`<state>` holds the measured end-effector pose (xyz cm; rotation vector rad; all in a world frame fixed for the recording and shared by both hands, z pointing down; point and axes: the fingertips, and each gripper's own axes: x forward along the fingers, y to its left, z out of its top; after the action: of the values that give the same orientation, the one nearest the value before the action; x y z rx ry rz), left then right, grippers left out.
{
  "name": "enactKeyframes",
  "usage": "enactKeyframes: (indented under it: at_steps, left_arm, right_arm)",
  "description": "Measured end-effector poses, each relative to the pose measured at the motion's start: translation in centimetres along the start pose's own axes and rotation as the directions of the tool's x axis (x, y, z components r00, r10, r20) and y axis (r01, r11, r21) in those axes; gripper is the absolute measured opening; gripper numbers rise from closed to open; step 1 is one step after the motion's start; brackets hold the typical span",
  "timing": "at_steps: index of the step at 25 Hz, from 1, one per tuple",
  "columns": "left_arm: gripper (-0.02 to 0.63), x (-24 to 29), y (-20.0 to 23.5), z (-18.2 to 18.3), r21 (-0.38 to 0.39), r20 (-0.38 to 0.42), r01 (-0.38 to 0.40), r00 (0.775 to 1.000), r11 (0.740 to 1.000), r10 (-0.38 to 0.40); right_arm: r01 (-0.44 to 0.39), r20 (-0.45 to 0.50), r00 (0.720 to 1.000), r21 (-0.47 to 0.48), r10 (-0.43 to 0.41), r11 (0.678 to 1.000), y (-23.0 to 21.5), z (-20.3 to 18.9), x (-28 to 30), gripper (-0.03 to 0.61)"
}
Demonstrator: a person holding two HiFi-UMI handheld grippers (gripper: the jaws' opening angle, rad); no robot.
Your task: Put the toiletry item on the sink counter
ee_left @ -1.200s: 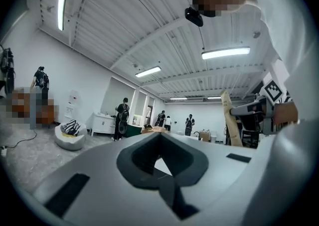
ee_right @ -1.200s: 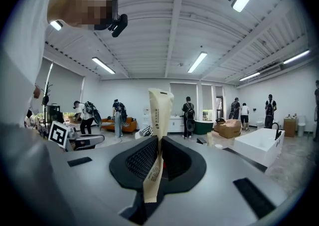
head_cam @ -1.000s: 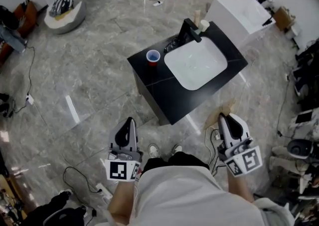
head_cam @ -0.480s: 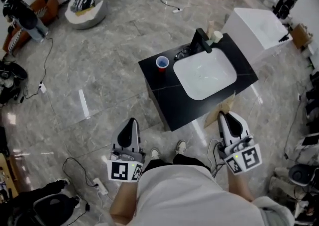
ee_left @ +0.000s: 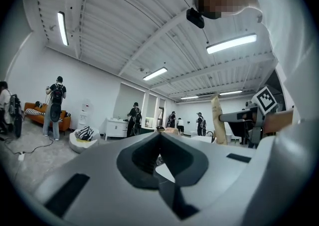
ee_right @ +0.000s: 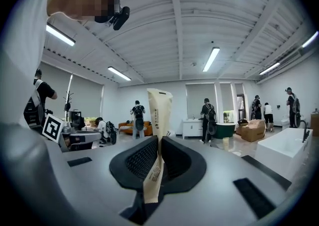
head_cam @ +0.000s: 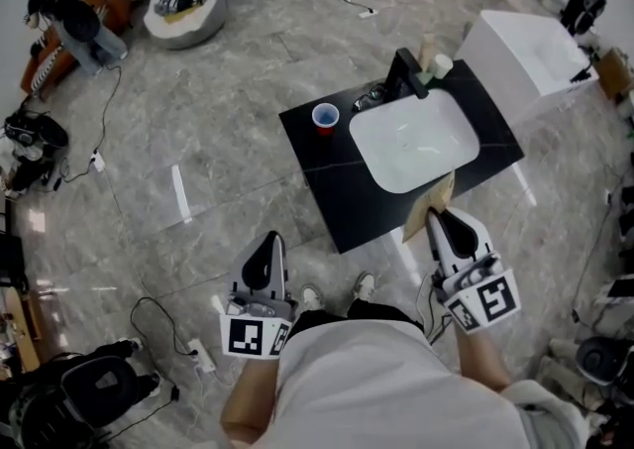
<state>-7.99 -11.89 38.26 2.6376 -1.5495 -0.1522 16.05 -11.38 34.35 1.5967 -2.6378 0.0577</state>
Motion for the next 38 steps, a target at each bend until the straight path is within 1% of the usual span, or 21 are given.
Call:
enactKeyframes:
  at_steps: [2, 6, 11, 16, 26, 33, 38]
  left_arm:
    - [0.003, -0.2, -0.3, -0.3, -0.004, -0.007, 0.007, 1.000, 1.000, -0.007]
    - [0.003, -0.3, -0.3, 0.5, -0.006, 0.019, 0.001, 1.000, 1.000, -0.001]
    - [0.003, -0.5, 0.6, 0.7, -0.012, 0.034, -0.003, 0.999, 1.000, 0.003]
    - [0.003, -0.7, 1.2, 0.1, -0.026, 0.036, -0.011, 0.999, 1.000, 0.012]
    - [0.003, -0.7, 1.6, -0.7, -0.048, 0.026, -0.014, 1.000, 0.999, 0.015]
    - [0.003, -0.2, 1.8, -0.7, -0.038, 0.022, -0.023, 0.999, 0.999, 0.023]
    - [0.003, 0.1, 1.9, -0.6, -0.041, 0.016, -0.017, 1.000, 0.999, 0.017]
  right_arm:
    - [-0.015, 0.003, 1.000, -0.014, 0.015, 1.000, 0.1, 0.3, 0.2, 0.054]
    - [-0.017, 0.003, 1.000, -0.037, 0.017, 0.999, 0.1, 1.1, 0.4, 0.054]
    - [-0.015, -0.027, 1.000, -0.047, 0.014, 0.999, 0.5, 0.9, 0.8, 0.054]
    - [-0.021, -0.035, 0.999, -0.046, 0.020, 0.999, 0.5, 0.5, 1.6, 0.054]
    - [-0.026, -0.061, 0.998, -0.025, 0.024, 0.999, 0.0, -0.3, 2.8, 0.054]
    - [-0.039, -0.077, 0.996, 0.022, 0.040, 0.999, -0.9, -1.1, 3.7, 0.054]
    - [-0.045, -0.107, 0.993, 0.030, 0.048, 0.999, -1.2, -2.0, 4.6, 0.054]
